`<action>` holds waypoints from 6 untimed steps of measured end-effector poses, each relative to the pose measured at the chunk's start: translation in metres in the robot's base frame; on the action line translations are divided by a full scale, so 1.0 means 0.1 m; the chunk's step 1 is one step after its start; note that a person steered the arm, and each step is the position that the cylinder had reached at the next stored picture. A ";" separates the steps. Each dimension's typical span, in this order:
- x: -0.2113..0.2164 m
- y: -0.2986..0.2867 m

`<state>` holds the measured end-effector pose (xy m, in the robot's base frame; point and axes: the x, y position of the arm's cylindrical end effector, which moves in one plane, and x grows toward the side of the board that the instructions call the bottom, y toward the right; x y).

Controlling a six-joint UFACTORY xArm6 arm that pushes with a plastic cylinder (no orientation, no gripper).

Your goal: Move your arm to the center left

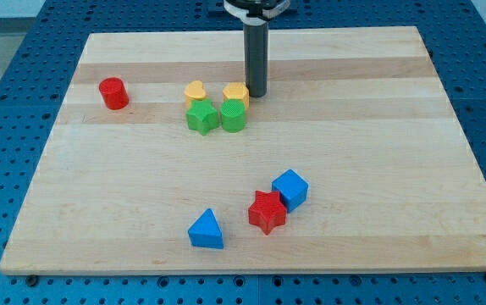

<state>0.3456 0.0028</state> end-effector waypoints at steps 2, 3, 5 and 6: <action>-0.13 -0.01; -0.54 -0.22; -1.00 -2.01; -0.32 -2.72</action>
